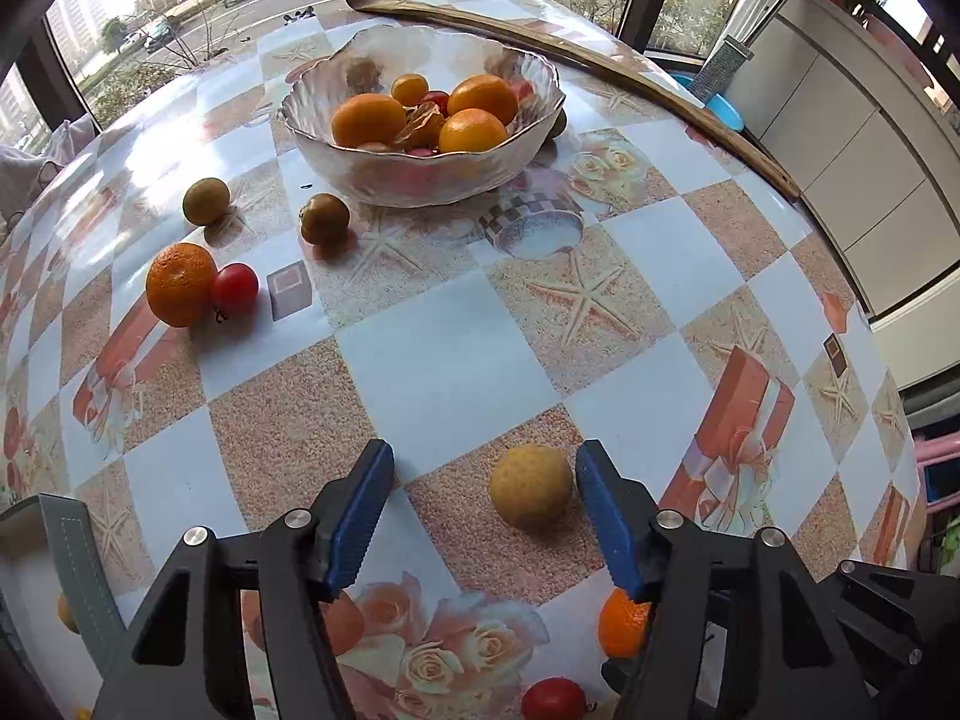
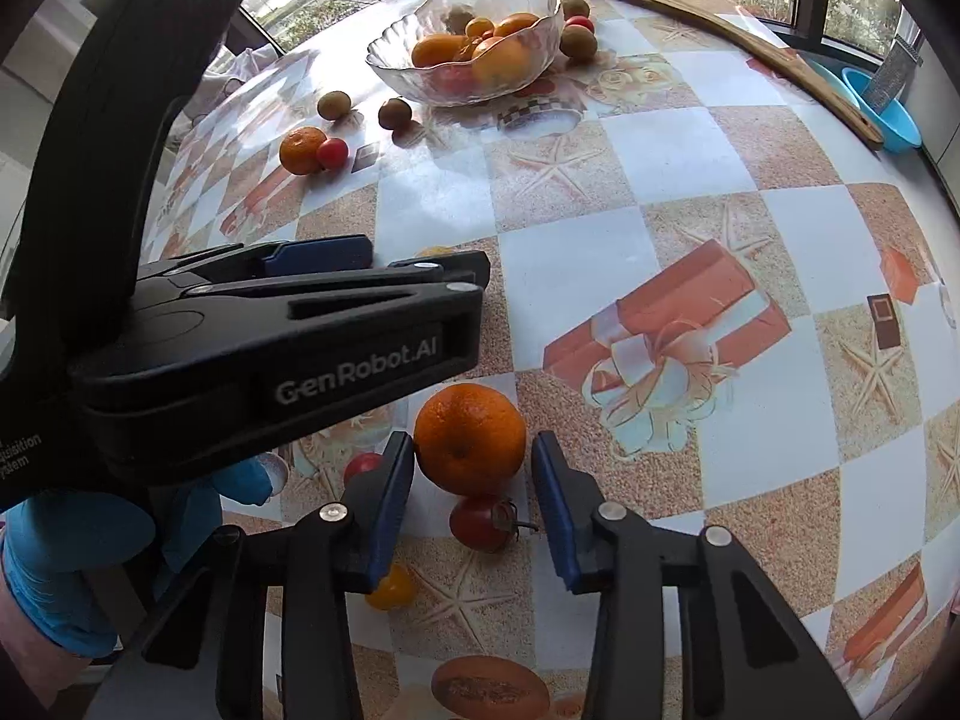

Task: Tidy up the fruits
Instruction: 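Grasp a brown round fruit with the left tool while the right tool grasps the large orange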

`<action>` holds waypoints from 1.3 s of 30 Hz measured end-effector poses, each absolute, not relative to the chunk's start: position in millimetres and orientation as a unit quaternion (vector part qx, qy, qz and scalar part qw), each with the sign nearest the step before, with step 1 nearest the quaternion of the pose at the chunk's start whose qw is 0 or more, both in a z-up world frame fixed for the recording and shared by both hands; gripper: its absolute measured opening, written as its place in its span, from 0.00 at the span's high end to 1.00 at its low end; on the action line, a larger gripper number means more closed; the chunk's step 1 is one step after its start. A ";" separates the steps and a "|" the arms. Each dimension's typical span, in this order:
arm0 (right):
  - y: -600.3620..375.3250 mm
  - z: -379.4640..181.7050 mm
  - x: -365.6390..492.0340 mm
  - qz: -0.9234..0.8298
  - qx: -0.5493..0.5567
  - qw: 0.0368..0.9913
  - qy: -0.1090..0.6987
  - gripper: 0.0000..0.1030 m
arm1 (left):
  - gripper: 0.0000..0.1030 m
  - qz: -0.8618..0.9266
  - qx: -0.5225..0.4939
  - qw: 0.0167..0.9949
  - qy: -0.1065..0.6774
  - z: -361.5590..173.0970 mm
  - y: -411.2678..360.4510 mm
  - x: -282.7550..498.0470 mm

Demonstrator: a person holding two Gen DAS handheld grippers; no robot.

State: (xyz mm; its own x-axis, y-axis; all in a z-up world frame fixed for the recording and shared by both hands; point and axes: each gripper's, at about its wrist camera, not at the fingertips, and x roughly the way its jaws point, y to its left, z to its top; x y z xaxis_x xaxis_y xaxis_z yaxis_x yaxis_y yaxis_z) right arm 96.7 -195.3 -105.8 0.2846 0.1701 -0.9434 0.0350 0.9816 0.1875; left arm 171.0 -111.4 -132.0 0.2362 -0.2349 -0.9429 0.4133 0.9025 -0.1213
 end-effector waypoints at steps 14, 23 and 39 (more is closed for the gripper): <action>-200.6 -99.3 88.8 0.039 0.090 0.796 0.598 0.61 | 0.73 -0.190 0.024 0.794 0.577 -120.8 -73.8 163.4; -199.5 -83.8 91.3 0.032 0.097 0.798 0.594 0.61 | 0.73 -0.176 0.003 0.811 0.558 -94.1 -40.0 134.8; -140.7 -62.7 98.5 0.074 0.062 0.803 0.588 0.60 | 0.73 -0.105 -0.028 0.837 0.536 -59.9 51.8 89.0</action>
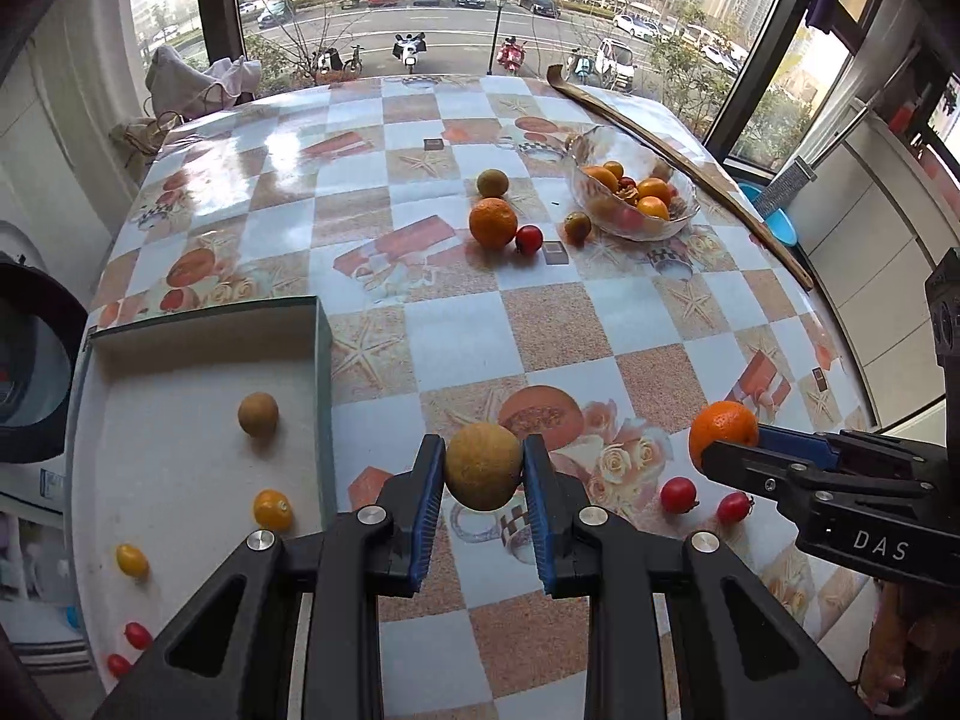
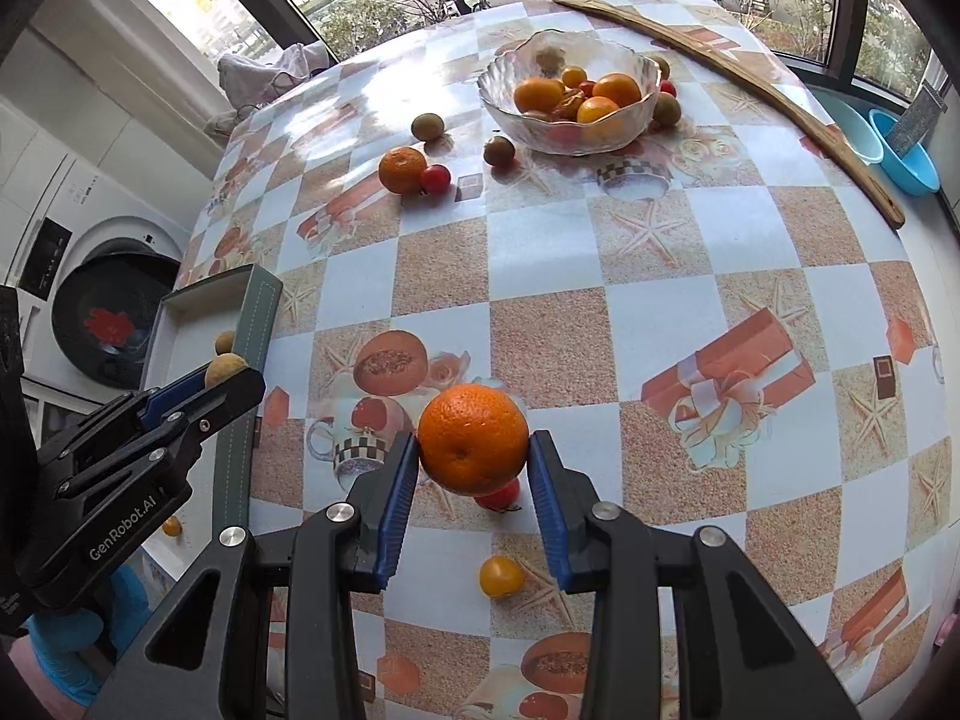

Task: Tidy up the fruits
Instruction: 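Grasp a brown round fruit with the left tool while the right tool grasps the large orange, then carry the brown fruit and the orange over the white tray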

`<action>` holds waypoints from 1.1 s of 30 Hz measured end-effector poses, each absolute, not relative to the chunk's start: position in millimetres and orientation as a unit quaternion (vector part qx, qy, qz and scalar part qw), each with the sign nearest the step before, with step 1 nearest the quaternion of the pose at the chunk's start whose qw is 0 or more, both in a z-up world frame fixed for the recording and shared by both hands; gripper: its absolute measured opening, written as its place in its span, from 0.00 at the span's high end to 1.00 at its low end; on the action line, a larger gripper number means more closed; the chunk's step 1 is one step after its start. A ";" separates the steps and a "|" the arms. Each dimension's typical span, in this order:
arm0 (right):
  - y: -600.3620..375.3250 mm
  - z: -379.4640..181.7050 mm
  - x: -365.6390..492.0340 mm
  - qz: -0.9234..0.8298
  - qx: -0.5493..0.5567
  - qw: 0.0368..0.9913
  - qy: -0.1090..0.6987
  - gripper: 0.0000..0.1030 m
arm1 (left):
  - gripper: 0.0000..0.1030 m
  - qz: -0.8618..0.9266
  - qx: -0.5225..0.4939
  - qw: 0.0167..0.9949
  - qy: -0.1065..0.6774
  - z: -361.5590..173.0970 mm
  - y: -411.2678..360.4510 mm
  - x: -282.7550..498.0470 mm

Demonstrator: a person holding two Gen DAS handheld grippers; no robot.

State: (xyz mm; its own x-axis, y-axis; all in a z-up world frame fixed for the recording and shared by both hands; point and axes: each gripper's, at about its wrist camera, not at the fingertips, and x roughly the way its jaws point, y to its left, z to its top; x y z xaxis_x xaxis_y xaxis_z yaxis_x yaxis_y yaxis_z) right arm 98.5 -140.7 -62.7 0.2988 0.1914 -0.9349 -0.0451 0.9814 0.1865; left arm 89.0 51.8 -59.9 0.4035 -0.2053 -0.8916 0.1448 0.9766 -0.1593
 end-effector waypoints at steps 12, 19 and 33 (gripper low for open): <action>-52.4 -62.9 113.3 0.143 0.023 0.793 0.592 0.60 | 0.73 -0.010 -0.069 0.841 0.536 -62.5 148.7 53.6; 7.3 -69.6 121.1 0.184 0.000 0.782 0.595 0.60 | 0.73 0.025 -0.072 0.832 0.550 -82.1 185.5 35.2; 92.7 -106.8 148.7 0.218 -0.036 0.755 0.617 0.60 | 0.73 0.033 -0.077 0.815 0.574 -116.5 210.2 25.8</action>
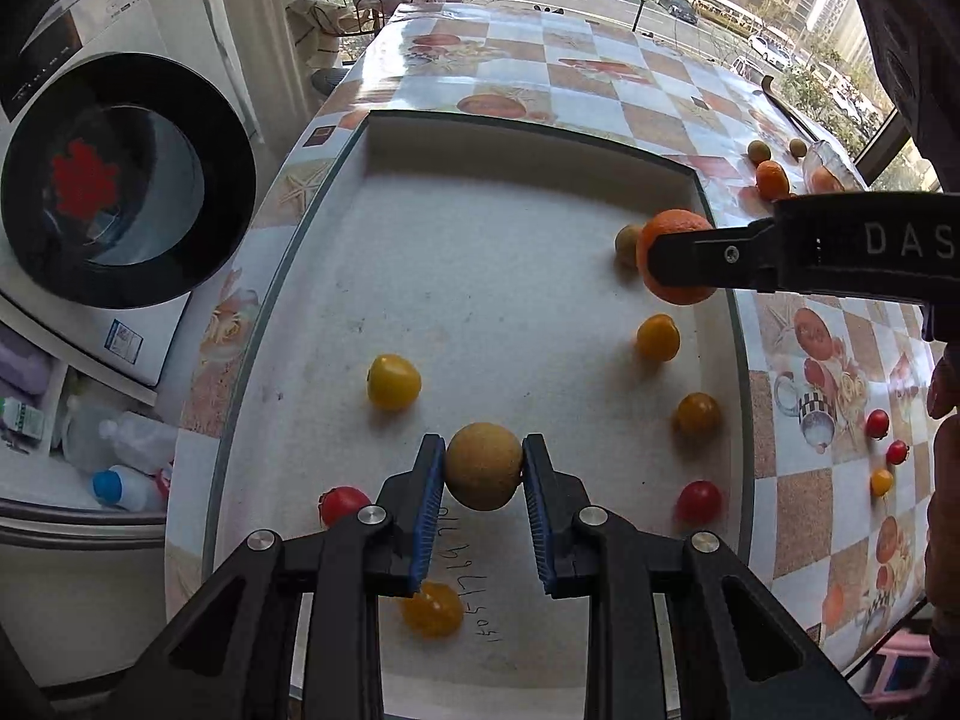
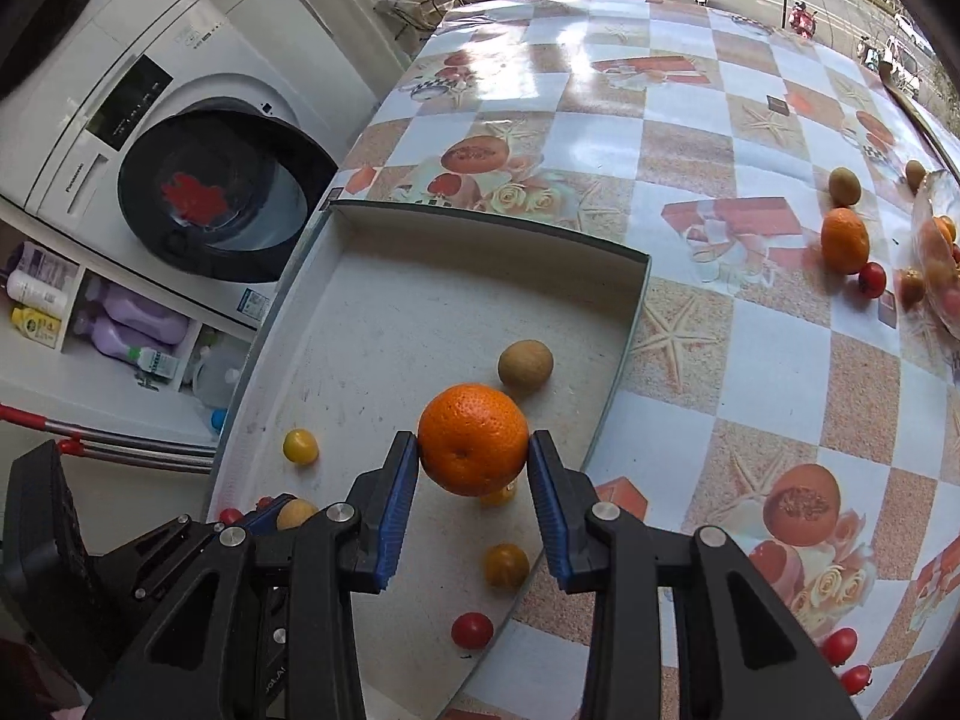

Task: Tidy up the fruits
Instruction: 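Carry the brown fruit and the orange over the white tray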

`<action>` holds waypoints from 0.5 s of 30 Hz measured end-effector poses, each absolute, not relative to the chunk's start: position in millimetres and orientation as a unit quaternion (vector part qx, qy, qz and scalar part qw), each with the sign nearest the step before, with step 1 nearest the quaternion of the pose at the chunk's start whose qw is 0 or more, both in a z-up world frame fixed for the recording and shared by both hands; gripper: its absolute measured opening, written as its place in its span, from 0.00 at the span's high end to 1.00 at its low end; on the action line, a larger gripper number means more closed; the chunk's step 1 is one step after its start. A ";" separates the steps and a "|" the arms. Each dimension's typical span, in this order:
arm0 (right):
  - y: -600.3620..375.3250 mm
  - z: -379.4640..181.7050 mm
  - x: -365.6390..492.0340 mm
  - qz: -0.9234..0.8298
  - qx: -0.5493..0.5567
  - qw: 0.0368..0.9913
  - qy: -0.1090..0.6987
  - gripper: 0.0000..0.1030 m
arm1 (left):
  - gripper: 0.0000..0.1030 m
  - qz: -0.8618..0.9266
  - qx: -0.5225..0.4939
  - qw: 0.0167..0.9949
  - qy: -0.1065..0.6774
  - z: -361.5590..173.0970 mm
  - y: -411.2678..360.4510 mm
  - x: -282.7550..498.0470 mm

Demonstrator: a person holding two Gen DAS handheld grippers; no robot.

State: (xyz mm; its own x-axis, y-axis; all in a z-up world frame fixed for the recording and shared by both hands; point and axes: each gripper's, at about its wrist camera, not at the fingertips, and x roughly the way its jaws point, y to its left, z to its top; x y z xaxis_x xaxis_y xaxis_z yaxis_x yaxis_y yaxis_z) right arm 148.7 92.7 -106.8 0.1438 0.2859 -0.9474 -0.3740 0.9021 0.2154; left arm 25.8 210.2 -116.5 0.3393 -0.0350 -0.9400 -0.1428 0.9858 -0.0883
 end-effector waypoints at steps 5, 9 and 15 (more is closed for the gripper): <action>107.7 -120.5 156.0 0.218 -0.046 0.749 0.624 0.60 | 0.73 0.029 -0.078 0.813 0.577 -120.9 211.4 27.3; 113.0 -126.2 157.9 0.219 -0.052 0.746 0.627 0.60 | 0.73 0.027 -0.078 0.811 0.580 -124.0 211.2 29.9; 118.7 -139.1 159.8 0.214 -0.061 0.740 0.635 0.60 | 0.73 0.027 -0.061 0.810 0.583 -129.7 205.8 30.2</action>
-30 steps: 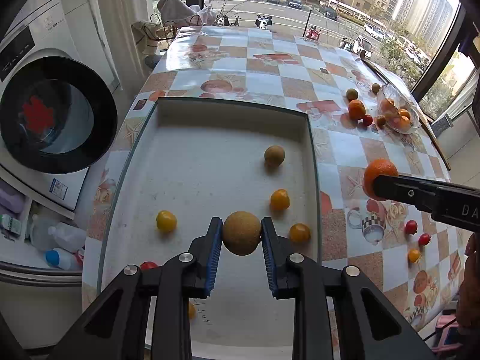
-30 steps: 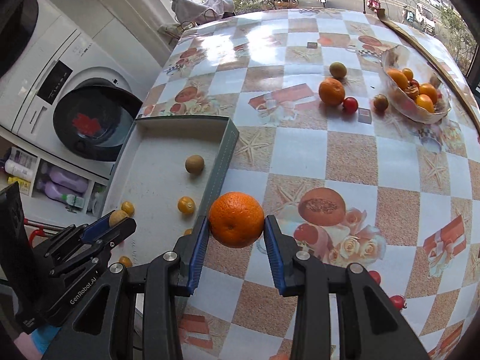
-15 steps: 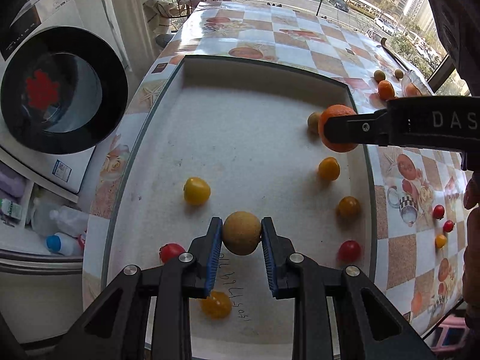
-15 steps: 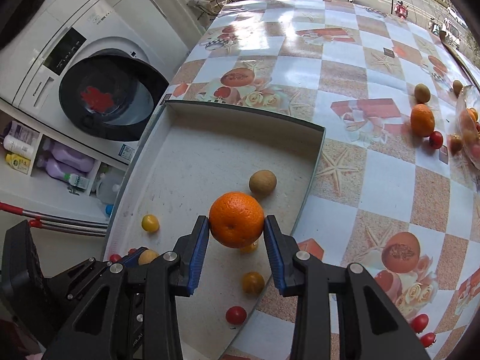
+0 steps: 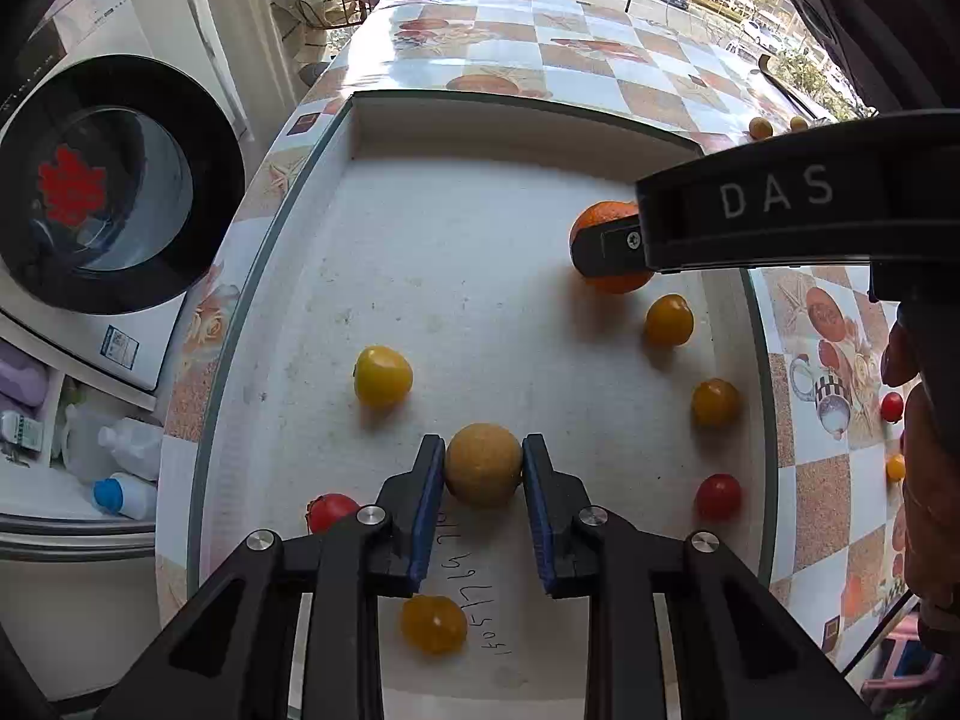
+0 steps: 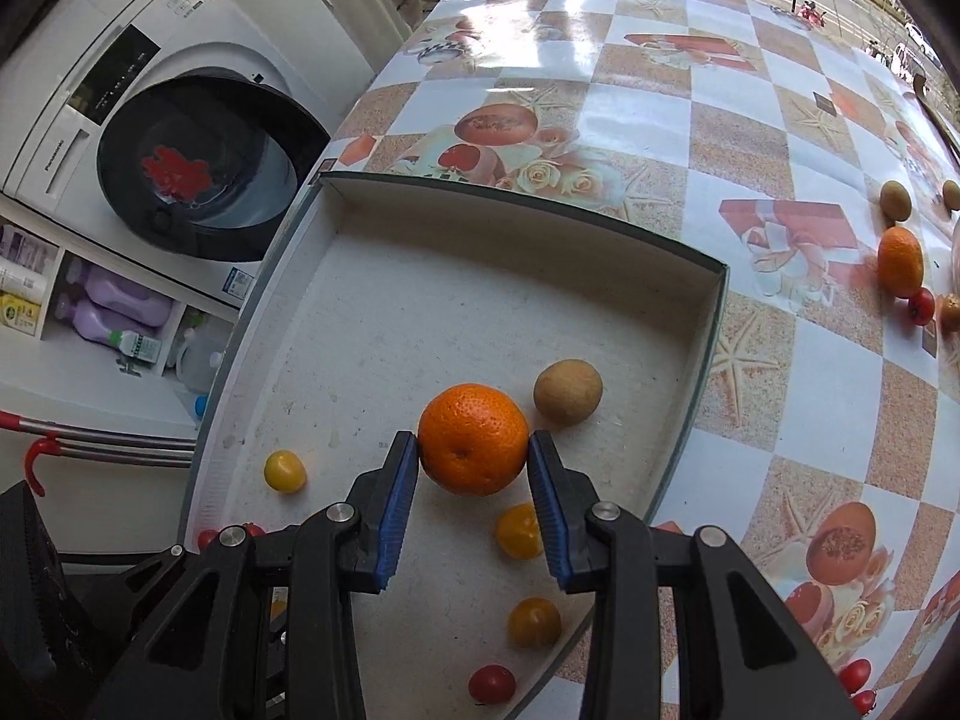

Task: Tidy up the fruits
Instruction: 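Carry the brown fruit and the orange over the white tray, then open both tools to drop the brown fruit and orange into the tray, then move both open tools toward two red tomatoes on the table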

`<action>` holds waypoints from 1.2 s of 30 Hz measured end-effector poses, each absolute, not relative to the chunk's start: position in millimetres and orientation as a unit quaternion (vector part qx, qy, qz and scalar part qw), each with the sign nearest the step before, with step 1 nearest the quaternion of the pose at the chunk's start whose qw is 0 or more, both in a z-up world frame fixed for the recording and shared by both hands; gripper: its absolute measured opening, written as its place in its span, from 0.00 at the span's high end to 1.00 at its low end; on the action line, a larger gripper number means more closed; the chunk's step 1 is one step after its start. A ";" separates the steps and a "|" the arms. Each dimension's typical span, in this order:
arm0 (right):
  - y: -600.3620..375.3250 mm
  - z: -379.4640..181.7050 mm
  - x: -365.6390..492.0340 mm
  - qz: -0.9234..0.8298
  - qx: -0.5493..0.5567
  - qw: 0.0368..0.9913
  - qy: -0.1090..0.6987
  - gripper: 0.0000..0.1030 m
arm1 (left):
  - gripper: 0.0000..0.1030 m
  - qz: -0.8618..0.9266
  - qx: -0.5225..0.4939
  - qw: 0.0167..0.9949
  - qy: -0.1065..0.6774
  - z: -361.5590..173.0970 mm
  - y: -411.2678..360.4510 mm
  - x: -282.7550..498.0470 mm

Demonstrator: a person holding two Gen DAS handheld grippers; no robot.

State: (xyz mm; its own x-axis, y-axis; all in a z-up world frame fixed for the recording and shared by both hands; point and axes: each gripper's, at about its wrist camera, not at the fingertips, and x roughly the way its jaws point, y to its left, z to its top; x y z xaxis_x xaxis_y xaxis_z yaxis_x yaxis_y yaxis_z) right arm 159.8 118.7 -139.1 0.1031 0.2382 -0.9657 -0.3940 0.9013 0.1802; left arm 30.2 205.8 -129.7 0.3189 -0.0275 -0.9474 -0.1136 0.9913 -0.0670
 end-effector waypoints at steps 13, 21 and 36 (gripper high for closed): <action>122.4 -148.6 162.4 0.213 -0.068 0.735 0.640 0.59 | 0.34 0.021 -0.034 0.810 0.585 -130.0 195.5 30.4; 113.6 -137.4 162.2 0.220 -0.041 0.741 0.633 0.35 | 0.26 0.019 -0.012 0.813 0.582 -125.2 189.5 28.9; -21.9 -63.7 125.7 0.125 0.018 0.805 0.579 0.23 | 0.26 -0.050 0.028 0.838 0.543 -79.7 132.9 42.7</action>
